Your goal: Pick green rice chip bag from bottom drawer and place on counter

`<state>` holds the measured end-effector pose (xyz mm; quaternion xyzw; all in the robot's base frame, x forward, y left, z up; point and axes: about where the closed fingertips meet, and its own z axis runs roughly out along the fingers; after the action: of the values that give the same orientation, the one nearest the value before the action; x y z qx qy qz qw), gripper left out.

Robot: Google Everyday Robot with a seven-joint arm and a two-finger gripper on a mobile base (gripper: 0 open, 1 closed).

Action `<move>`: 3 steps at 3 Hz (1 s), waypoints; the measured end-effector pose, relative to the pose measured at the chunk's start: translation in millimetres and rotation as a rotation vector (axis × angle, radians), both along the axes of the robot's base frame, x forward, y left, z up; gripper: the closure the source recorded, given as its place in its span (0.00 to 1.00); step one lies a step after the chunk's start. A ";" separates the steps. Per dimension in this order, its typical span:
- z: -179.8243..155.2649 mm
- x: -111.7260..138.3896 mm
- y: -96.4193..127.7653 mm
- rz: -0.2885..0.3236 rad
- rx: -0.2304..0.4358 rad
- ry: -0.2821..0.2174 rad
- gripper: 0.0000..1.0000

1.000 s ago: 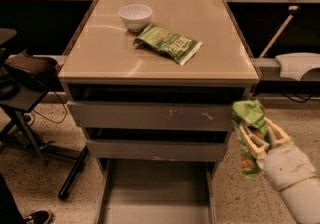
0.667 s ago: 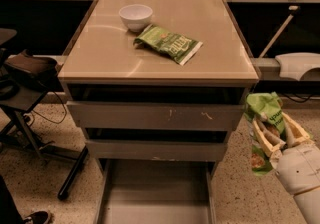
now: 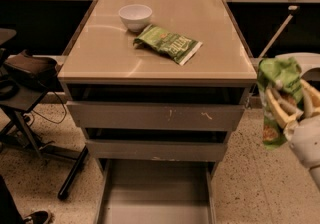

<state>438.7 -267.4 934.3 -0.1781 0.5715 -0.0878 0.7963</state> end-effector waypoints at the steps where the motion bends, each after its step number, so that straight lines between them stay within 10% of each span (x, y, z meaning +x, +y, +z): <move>1: 134.0 4.7 15.9 -0.043 -0.080 -0.190 1.00; 2: 220.0 21.9 77.7 -0.028 -0.199 -0.313 1.00; 3: 231.8 25.2 98.6 -0.004 -0.216 -0.326 1.00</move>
Offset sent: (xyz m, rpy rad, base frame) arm 0.0481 0.1711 0.3231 -0.3639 -0.4617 0.0112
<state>463.9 -168.8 1166.1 -0.2448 0.4225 -0.1776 0.8544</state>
